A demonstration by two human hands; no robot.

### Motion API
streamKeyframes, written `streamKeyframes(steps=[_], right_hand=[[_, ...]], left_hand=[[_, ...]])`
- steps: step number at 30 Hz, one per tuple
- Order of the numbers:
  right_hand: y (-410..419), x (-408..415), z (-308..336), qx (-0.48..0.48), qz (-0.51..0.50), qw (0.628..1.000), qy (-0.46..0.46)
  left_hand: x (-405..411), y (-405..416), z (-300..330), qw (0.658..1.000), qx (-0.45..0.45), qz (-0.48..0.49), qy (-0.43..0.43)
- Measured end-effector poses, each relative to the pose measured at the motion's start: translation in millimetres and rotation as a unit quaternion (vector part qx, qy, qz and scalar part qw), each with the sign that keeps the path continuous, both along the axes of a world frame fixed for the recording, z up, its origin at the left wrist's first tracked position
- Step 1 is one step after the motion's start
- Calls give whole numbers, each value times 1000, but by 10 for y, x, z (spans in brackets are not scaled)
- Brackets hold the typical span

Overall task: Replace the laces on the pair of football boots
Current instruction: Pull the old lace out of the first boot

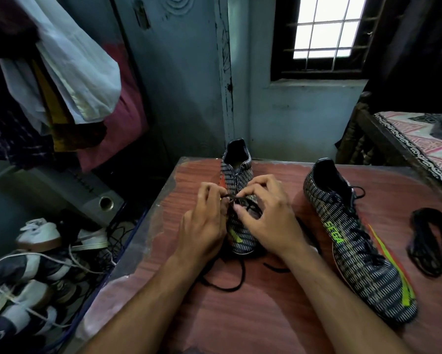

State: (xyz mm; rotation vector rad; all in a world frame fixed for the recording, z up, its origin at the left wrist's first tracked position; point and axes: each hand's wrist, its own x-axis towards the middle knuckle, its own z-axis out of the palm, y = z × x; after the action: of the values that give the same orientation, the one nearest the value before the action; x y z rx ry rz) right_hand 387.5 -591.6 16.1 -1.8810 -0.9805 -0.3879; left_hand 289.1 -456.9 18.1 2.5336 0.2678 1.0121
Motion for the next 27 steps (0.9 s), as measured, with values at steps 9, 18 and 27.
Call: streamKeyframes(steps=[9,18,27], right_hand=[[113,-66,-69,-68,-48,997,6],[62,-75,-2,51,-31,998,-15],[-15,-58,78,48,-10,999,6]], left_hand=[[-34,-20,46,998,45,-51,4],[29,37,-16,995,77,4,63],[-49,-30,74,1000,-3,-9,16]])
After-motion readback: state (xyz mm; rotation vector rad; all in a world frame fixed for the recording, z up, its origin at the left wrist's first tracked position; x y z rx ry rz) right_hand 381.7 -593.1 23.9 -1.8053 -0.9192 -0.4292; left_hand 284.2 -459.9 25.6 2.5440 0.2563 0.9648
